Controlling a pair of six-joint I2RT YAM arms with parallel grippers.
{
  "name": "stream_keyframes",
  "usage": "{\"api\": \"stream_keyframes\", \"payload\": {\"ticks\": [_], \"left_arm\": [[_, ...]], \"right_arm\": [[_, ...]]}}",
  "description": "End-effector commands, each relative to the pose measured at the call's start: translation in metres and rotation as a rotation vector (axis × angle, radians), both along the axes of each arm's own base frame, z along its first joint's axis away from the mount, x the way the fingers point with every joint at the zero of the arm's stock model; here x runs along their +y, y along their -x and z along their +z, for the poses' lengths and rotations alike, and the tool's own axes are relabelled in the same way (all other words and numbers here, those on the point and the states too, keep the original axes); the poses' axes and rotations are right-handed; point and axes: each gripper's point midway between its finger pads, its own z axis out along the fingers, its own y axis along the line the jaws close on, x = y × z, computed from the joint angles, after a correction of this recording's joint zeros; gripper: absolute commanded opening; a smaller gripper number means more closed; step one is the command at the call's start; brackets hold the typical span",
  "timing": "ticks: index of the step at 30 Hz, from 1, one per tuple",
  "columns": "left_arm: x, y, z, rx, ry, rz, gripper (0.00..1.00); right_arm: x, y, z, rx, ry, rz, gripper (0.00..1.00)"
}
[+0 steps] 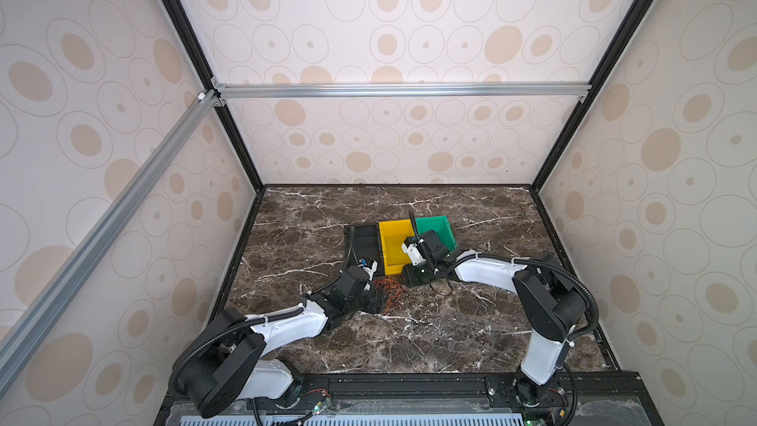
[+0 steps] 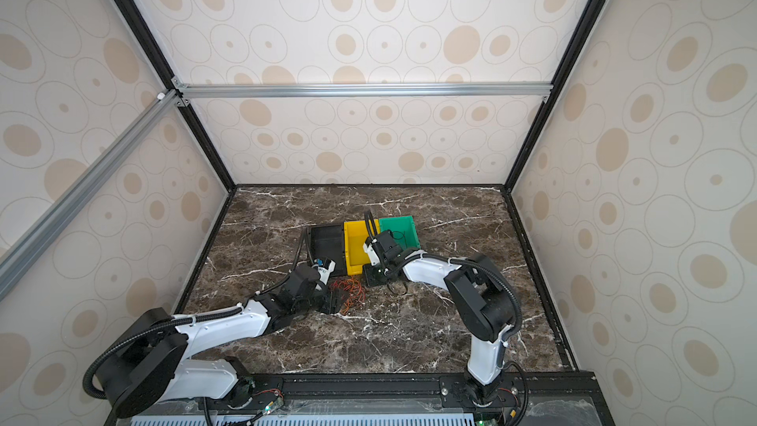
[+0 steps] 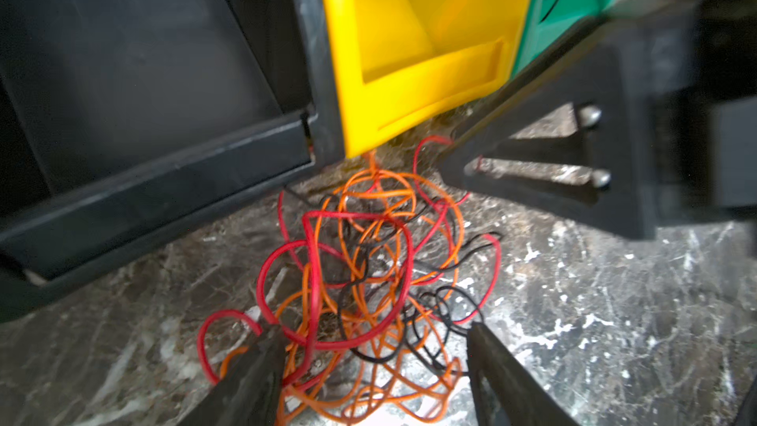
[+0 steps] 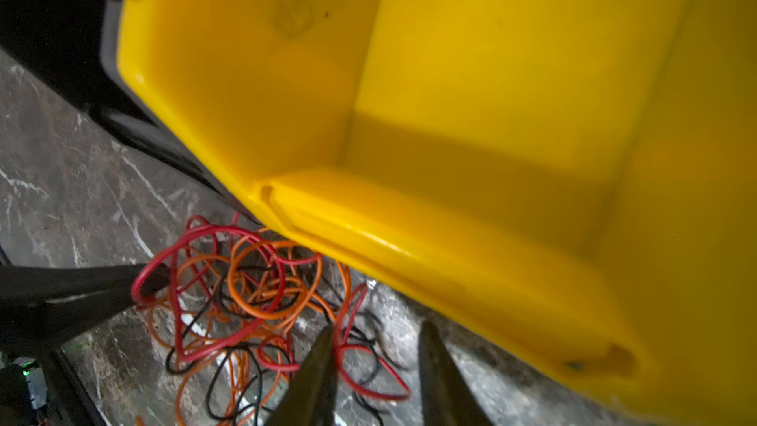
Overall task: Untangle the cables
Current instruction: 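Move the right gripper back to the tangle and pinch a red wire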
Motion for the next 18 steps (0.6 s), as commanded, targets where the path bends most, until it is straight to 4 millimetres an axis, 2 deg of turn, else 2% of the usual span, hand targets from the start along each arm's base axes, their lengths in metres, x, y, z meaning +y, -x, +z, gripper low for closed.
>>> {"api": "stream_keyframes", "payload": {"ticks": [1,4,8,10,14,16,18], "left_arm": [[-0.006,-0.011,0.004,-0.005,0.029,0.026,0.67],[0.004,-0.009,-0.013,0.026,-0.013,0.069,0.61],[0.011,-0.007,-0.026,0.047,-0.041,0.092,0.52],[0.014,-0.006,-0.029,0.053,-0.047,0.101,0.41],[0.022,-0.005,-0.035,0.066,-0.07,0.133,0.12],[0.027,-0.004,-0.038,0.072,-0.081,0.144,0.05],[0.03,-0.003,-0.039,0.075,-0.088,0.156,0.04]], "right_arm": [[0.009,-0.004,0.012,-0.037,-0.022,0.01,0.16],[0.007,-0.001,0.025,-0.054,-0.03,0.012,0.06],[0.002,0.005,0.051,-0.09,-0.058,0.011,0.01],[-0.002,0.009,0.064,-0.108,-0.069,0.005,0.0],[-0.016,0.013,0.092,-0.177,-0.071,-0.019,0.0],[-0.025,0.013,0.105,-0.218,-0.058,-0.037,0.0],[-0.034,0.012,0.117,-0.257,-0.038,-0.059,0.0]]}}
